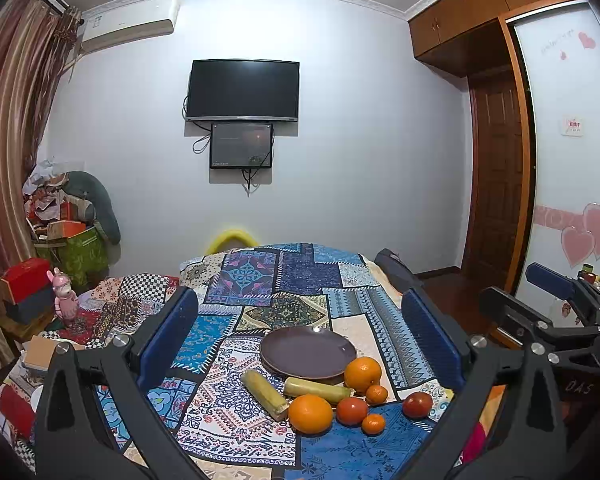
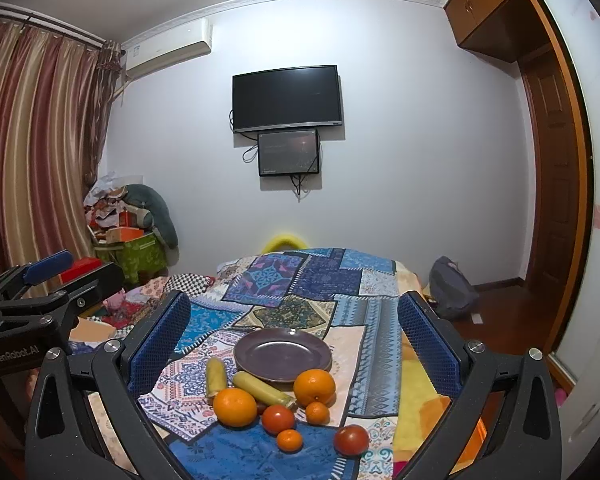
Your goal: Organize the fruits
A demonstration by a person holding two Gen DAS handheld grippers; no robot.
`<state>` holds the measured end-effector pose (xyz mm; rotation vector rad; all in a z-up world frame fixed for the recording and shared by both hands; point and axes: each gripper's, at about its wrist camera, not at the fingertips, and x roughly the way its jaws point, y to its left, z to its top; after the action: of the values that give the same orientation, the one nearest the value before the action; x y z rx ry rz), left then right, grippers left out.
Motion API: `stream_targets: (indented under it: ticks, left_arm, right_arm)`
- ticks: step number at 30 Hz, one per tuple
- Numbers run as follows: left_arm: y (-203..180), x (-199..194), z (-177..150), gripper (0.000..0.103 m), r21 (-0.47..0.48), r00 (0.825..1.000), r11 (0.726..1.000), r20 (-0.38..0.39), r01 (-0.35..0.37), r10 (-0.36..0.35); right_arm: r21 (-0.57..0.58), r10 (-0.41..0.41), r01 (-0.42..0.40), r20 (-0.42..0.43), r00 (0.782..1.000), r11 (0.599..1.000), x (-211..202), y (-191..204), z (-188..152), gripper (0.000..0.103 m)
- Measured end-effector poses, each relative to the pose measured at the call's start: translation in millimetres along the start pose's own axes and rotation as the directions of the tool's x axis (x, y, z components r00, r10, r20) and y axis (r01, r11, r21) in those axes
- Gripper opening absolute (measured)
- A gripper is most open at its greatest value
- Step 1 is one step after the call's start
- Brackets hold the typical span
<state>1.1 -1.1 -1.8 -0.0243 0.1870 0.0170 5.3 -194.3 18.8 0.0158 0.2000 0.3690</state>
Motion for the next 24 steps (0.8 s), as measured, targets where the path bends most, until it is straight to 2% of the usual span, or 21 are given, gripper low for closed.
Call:
stream_targets:
  ticks: [24]
  left_arm:
    - [-0.8,-1.3,0.7,0.103,-0.004,1.000,1.000,0.004,0.001,-0.001]
  right_arm:
    - [-0.002,0.003,-0.003,0.011,1.000,1.000,-1.9,3.1,1.6,0.103]
